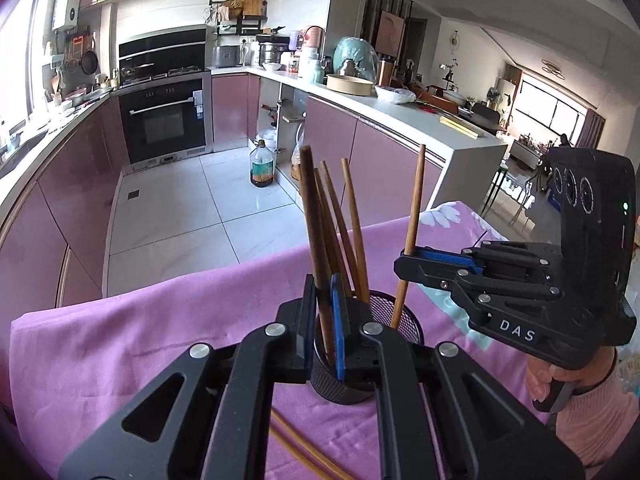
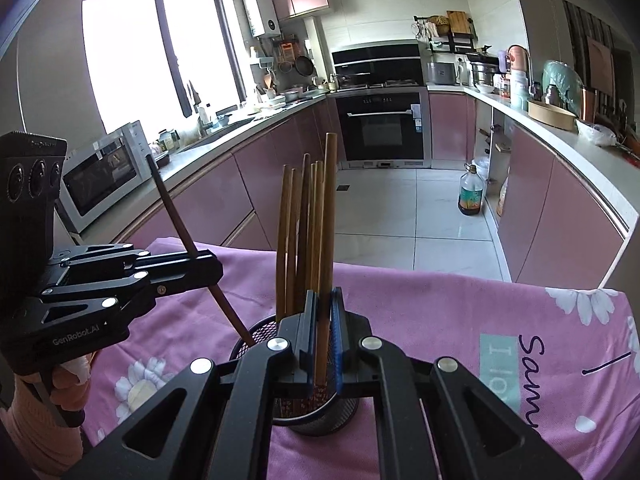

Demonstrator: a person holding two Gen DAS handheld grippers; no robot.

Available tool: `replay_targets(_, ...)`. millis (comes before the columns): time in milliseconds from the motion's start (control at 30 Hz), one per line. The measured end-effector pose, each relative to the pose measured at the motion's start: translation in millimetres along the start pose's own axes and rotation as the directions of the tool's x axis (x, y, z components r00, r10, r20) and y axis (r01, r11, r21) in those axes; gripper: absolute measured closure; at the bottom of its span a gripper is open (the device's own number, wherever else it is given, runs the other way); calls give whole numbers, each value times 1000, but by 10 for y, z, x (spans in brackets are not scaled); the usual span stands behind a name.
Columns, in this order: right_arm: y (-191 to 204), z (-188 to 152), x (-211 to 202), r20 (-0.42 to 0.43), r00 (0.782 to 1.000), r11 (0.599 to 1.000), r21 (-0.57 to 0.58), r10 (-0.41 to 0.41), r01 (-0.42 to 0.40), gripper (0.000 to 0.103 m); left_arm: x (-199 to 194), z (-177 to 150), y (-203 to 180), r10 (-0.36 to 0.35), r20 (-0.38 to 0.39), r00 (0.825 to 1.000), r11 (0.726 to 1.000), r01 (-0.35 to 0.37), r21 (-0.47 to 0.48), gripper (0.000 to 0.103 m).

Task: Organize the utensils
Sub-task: 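Lower both chopsticks into the mesh cup and open both grippers, then withdraw both open grippers back over the last two chopsticks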

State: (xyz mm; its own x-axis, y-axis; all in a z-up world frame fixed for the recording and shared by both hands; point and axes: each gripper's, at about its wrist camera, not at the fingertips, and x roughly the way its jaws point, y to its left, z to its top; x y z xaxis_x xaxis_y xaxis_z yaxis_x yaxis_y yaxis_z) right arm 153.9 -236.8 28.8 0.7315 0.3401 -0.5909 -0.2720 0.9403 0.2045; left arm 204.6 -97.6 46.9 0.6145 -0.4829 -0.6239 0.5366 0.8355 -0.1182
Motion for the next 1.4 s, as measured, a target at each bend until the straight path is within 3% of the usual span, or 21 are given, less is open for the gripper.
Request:
replay_targets(367, -7, -33, 56, 16, 1000, 999, 34, -6, 6, 96, 347, 97, 108, -5, -45, 999, 998, 3, -61, 94)
replay_targets(500, -11, -59, 15, 22, 1000, 999, 35, 1, -1, 89, 383, 105, 138, 4, -40, 999, 997, -7, -71, 91)
replay_targets(867, 41, -156, -83, 32, 999, 999, 21, 36, -37, 84, 102, 135, 126, 76, 89, 993, 996, -70, -62, 90)
replay_targets(1067, 113, -234, -84, 22, 998, 998, 9, 57, -57, 80, 74, 142, 63, 77, 99, 992, 996, -73, -44, 95)
replay_targets(1400, 181, -294, -44, 4, 996, 996, 4, 84, -84, 80, 199, 235, 144, 72, 120, 990, 995, -62, -80, 95)
